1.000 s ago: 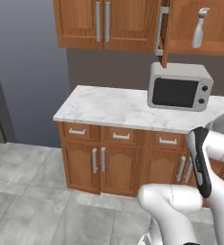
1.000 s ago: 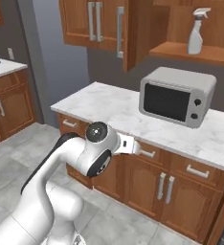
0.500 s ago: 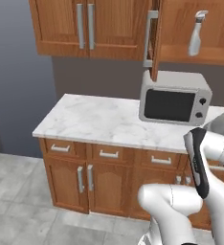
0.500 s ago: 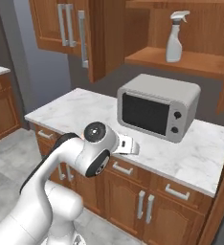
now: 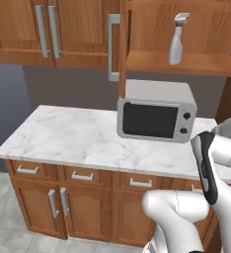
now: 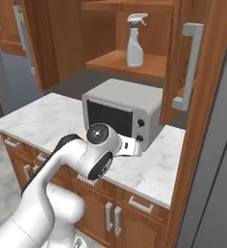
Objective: Move the cutting board and knife to the sink. Then move spray from the cabinet to the counter.
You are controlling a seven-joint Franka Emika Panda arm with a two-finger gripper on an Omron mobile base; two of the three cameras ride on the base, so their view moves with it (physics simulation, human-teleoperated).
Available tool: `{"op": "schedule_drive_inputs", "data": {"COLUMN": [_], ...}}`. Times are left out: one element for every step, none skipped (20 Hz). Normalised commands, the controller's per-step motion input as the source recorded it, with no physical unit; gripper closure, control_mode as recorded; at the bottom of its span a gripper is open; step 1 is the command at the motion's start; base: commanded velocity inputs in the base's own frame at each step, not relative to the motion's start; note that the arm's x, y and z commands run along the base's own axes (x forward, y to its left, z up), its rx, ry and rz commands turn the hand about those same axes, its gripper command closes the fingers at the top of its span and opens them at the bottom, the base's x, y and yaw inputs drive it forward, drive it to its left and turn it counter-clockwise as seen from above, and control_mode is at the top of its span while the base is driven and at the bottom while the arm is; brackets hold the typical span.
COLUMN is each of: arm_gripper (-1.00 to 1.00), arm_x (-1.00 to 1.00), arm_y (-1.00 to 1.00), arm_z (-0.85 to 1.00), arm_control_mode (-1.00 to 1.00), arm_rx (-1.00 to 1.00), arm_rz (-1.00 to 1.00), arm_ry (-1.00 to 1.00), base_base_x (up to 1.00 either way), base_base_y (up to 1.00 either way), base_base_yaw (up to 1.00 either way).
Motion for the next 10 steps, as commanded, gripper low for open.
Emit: {"op": "schedule_drive_inputs", "data": {"arm_gripper": [-1.0, -1.0, -1.0, -1.0, -1.0, -1.0, -1.0, -1.0, -1.0, -1.0], "arm_x": [0.0, 0.0, 0.0, 0.0, 0.0, 0.0, 0.0, 0.0, 0.0, 0.0], "arm_y": [0.0, 0.0, 0.0, 0.0, 0.0, 0.0, 0.0, 0.0, 0.0, 0.0], "arm_z": [0.0, 0.0, 0.0, 0.0, 0.0, 0.0, 0.0, 0.0, 0.0, 0.0], "arm_control_mode": [1.0, 1.0, 1.0, 1.0, 1.0, 1.0, 1.0, 1.0, 1.0, 1.0], "arm_rx": [0.0, 0.0, 0.0, 0.0, 0.0, 0.0, 0.0, 0.0, 0.0, 0.0], "arm_rz": [0.0, 0.0, 0.0, 0.0, 0.0, 0.0, 0.0, 0.0, 0.0, 0.0], "arm_ry": [0.0, 0.0, 0.0, 0.0, 0.0, 0.0, 0.0, 0.0, 0.0, 0.0], "base_base_x": [0.85, 0.84, 0.85, 0.78, 0.71, 0.69, 0.68, 0.69, 0.69, 0.68], "base_base_y": [0.0, 0.0, 0.0, 0.09, 0.12, 0.11, 0.11, 0.16, 0.18, 0.23], "base_base_yaw": [-0.15, -0.16, -0.2, -0.25, -0.32, -0.34, -0.36, -0.39, -0.39, -0.41]}}
